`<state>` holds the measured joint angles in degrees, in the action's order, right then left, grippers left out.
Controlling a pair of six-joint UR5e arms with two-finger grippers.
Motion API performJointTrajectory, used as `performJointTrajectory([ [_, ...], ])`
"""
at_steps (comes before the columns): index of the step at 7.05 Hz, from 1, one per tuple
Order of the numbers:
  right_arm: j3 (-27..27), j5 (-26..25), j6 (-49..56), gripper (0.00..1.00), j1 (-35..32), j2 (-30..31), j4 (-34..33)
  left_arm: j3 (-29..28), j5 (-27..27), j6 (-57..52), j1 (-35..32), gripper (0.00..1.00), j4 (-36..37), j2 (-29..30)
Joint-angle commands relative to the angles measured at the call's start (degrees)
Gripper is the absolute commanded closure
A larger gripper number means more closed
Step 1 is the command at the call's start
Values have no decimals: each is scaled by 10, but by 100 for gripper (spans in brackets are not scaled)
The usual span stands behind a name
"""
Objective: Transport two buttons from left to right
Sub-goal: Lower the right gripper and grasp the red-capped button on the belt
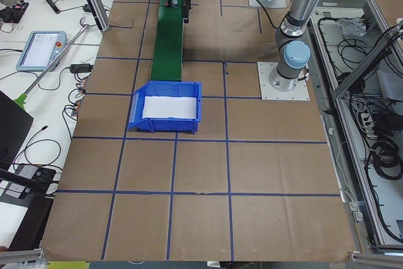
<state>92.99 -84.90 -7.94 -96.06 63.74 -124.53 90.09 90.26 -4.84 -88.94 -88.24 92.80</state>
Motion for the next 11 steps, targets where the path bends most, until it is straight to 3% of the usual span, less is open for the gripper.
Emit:
performJointTrajectory([
  [1,4,-5,-1,4,0,-5,2,0,0,0,0,1,0,-1],
  [4,5,-11,1,37,1,-12,9,0,0,0,1,1,1,-1],
  [5,5,-40,5,59,1,-11,14,0,0,0,1,1,1,-1],
  [6,-3,-51,5,88,2,-6,61,0,0,0,1,1,2,-1],
  [7,-19,-54,6,94,4,0,80,0,0,0,1,1,2,-1],
  [9,-53,-71,19,95,29,29,130,-1,0,0,1,1,2,-2],
  [10,-68,-70,55,95,65,69,208,-1,0,0,1,1,2,-2],
  [11,-75,-69,131,95,123,101,242,-1,0,0,1,1,2,-2],
])
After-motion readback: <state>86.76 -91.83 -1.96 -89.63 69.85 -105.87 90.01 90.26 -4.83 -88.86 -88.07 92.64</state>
